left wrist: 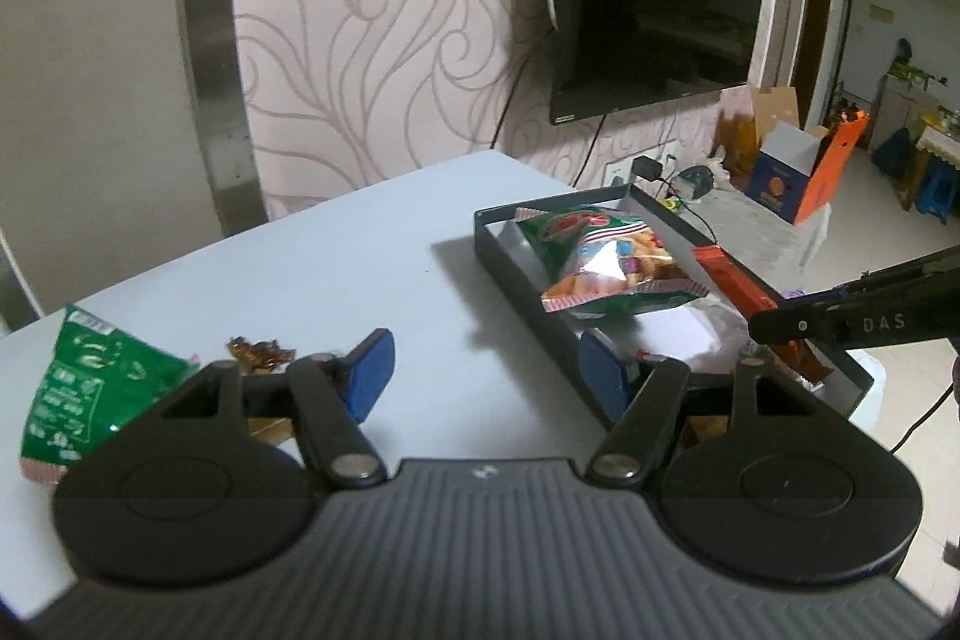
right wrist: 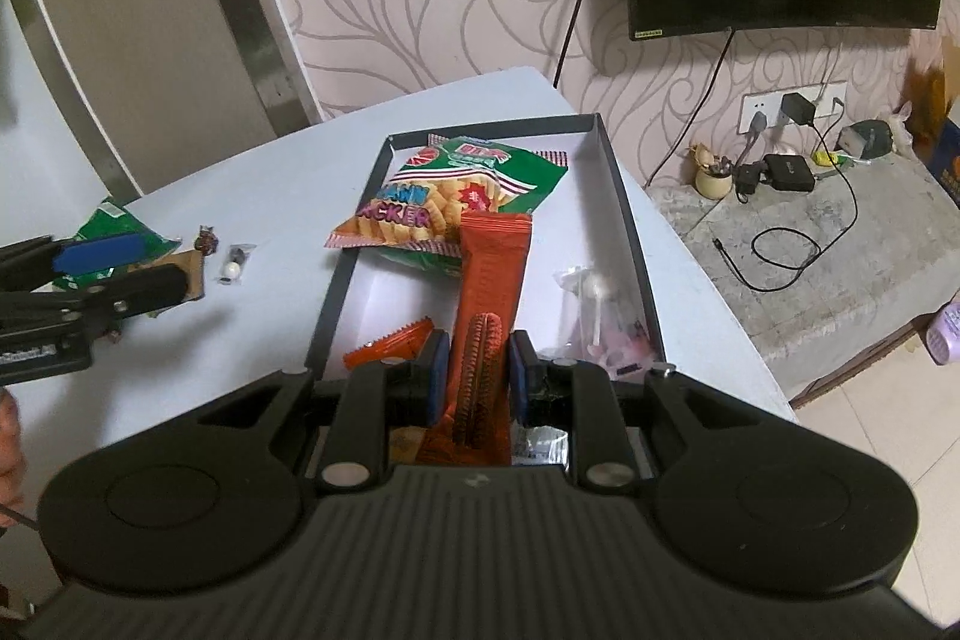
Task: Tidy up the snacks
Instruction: 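Open right gripper to release the red stick snack into the box, then move left gripper to the brown square pack while right moves to the clear wrapped candy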
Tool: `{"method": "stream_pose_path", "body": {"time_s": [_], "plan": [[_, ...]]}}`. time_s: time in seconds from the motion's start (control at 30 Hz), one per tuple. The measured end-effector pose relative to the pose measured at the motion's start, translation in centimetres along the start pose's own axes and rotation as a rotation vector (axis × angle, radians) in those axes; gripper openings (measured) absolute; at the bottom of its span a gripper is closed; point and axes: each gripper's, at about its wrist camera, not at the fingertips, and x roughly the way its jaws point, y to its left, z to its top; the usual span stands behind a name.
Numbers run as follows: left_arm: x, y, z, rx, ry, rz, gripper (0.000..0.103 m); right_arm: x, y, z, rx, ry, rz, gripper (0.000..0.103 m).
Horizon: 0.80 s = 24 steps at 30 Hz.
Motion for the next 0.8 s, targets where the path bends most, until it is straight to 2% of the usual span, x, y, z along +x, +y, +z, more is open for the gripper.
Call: {"method": "stream_pose_path", "body": {"time_s": [0.5, 0.53, 0.6, 0.67, 0.73, 0.8], "plan": [[-0.3, 0.7, -0.2, 0.001, 0.018, 0.015, 0.07, 1.5, 0.1, -0.4, 0.018, 0.024, -0.021, 0.026], [-0.3, 0.8, -0.2, 0.001, 0.018, 0.015, 0.07, 1.6, 0.2, -0.4, 0.018, 0.026, -0.021, 0.028], [-0.3, 1.0, -0.4, -0.001, 0.019, 0.014, 0.07, 1.5, 0.3, -0.5, 0.025, 0.021, -0.018, 0.039], [-0.3, 1.3, -0.6, -0.004, 0.02, 0.017, 0.07, 1.1, 0.5, -0.4, 0.034, 0.005, -0.018, 0.065], [-0.4, 1.6, -1.0, -0.007, 0.023, 0.021, 0.07, 0.6, 0.9, -0.4, 0.029, -0.02, -0.029, 0.072], [-0.4, 2.0, -1.6, -0.01, 0.031, 0.028, 0.07, -0.1, 1.2, -0.4, 0.015, -0.043, -0.037, 0.072]]}}
